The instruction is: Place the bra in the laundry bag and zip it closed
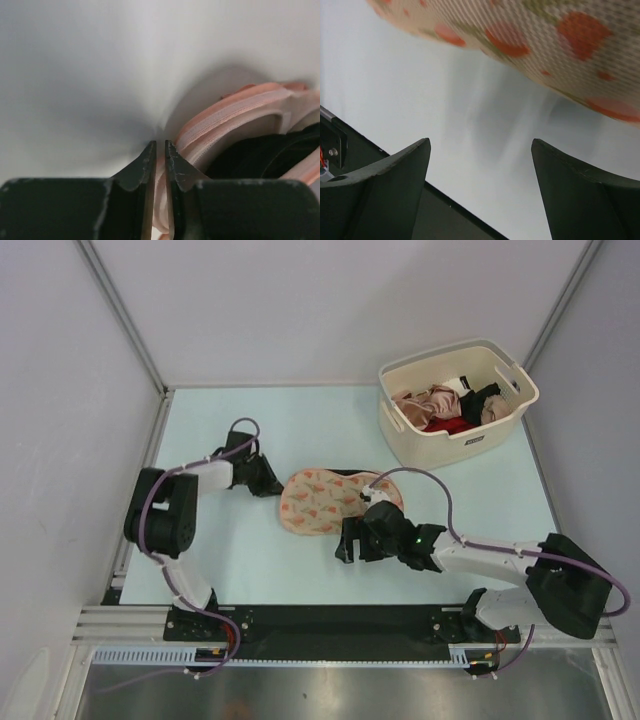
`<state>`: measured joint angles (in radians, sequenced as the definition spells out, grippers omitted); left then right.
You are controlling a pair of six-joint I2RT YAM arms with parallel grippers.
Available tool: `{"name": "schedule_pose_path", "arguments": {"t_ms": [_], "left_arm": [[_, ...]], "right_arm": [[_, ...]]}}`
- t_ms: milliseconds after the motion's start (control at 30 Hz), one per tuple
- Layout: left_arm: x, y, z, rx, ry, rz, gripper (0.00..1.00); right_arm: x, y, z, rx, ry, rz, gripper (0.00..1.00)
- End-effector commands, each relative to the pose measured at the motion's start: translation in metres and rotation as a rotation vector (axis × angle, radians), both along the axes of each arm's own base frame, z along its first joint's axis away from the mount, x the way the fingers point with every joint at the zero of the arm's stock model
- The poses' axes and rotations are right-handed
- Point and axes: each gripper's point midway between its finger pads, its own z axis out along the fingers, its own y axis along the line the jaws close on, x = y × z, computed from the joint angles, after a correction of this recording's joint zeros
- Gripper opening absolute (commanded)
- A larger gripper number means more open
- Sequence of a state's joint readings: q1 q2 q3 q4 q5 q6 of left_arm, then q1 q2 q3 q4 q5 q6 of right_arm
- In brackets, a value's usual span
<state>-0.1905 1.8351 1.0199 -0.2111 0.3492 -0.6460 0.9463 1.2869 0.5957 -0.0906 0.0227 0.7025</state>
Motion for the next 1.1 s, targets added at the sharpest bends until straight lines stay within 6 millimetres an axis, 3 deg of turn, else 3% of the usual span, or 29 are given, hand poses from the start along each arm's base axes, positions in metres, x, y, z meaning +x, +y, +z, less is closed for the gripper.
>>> {"name": "schedule_pose_path", "arguments": {"t_ms": [0,67,100,167,300,367,400,467,567,633,733,867,1000,1033,1067], "left_arm": [[-0.045,-0.001,0.006,-0.008,-0.029,0.071,0.2],[-0.057,0.012,0.004,0.035,-0.022,0.104,0.25],[-0.058,0.017,0.008,0.06,-0.027,0.113,0.32],[-0.063,0.029,0.026,0.108,-0.046,0.141,0.35],[-0.067,0.057,0.065,0.188,-0.166,0.256,0.57],[-0.069,0.058,0.088,0.173,-0.266,0.234,0.66],[-0.071,0.043,0.098,0.103,-0.31,0.161,0.71],[-0.063,0.03,0.12,0.057,-0.433,0.071,0.72],[-0.057,0.017,0.135,0.036,-0.468,-0.016,0.73],[-0.054,0.009,0.138,0.021,-0.47,-0.065,0.72],[-0.059,0.004,0.125,0.008,-0.42,-0.075,0.69],[-0.079,-0.013,0.113,0.007,-0.406,-0.102,0.71],[-0.11,-0.042,0.107,-0.066,-0.4,-0.121,0.72],[-0.121,-0.043,0.099,-0.078,-0.391,-0.118,0.72],[-0.124,-0.043,0.097,-0.08,-0.395,-0.093,0.73]], "right_arm": [[0.015,0.025,0.005,0.088,-0.038,-0.037,0.86],[0.015,0.032,-0.002,0.103,-0.026,-0.032,0.85],[0.016,0.033,-0.006,0.103,-0.018,-0.034,0.85],[0.019,0.035,-0.012,0.094,-0.016,-0.029,0.83],[0.036,0.036,-0.013,0.076,-0.051,-0.022,0.82],[0.055,0.035,-0.005,0.065,-0.104,-0.005,0.82],[0.058,0.039,-0.005,0.069,-0.096,0.023,0.82],[0.079,0.036,0.005,0.073,-0.127,0.033,0.82],[0.095,0.035,0.013,0.079,-0.143,0.067,0.83],[0.109,0.035,0.023,0.106,-0.149,0.086,0.85],[0.116,0.039,0.036,0.136,-0.156,0.134,0.87],[0.11,0.046,0.041,0.153,-0.092,0.174,0.93],[0.1,0.044,0.054,0.24,-0.034,0.087,1.0],[0.092,0.041,0.048,0.252,-0.008,0.073,1.0],[0.09,0.04,0.056,0.274,-0.014,0.058,1.0]]}}
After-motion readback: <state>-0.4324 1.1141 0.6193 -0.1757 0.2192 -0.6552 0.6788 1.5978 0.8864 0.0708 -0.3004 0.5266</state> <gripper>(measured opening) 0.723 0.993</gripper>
